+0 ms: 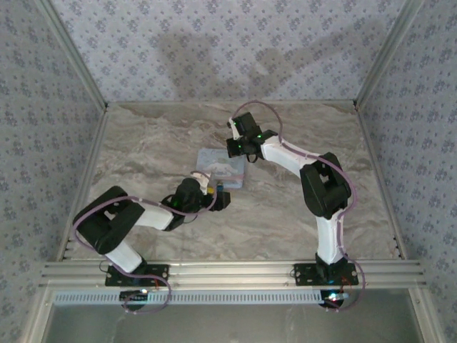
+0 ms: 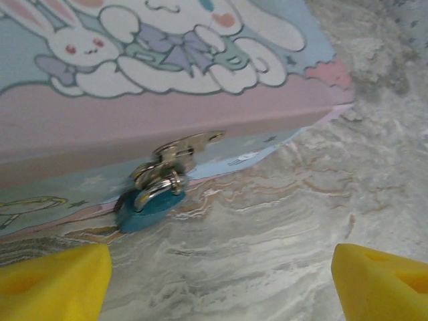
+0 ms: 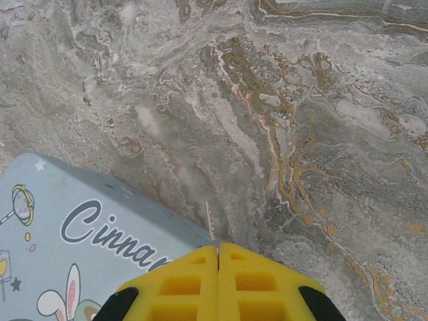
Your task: Unlock a padlock with a key
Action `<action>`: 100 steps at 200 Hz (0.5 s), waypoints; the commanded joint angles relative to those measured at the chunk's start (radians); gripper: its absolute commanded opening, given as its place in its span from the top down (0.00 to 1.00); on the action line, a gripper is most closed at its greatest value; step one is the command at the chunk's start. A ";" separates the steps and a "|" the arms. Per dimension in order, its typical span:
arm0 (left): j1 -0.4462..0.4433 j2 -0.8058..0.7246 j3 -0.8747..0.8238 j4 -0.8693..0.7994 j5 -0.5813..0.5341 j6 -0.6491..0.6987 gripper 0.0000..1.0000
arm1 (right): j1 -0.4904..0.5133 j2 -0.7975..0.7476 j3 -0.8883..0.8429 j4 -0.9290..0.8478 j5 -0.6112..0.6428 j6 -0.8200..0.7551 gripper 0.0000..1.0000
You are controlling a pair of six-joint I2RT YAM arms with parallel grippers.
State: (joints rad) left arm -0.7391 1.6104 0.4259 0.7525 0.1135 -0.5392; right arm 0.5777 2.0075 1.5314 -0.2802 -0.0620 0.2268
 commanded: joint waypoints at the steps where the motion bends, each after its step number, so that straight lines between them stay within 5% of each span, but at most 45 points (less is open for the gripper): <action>1: -0.026 0.036 0.034 -0.027 -0.081 0.037 0.12 | 0.010 0.011 -0.016 -0.006 0.015 -0.012 1.00; 52: -0.069 0.128 0.111 -0.033 -0.153 0.077 0.09 | 0.013 0.007 -0.033 0.010 0.010 -0.012 1.00; 100: -0.090 0.163 0.146 -0.015 -0.111 0.122 0.11 | 0.016 0.010 -0.039 0.018 0.007 -0.012 1.00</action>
State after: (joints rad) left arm -0.8150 1.7321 0.5362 0.7353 -0.0505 -0.4576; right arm 0.5831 2.0075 1.5097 -0.2352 -0.0589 0.2268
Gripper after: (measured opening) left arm 0.898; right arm 0.063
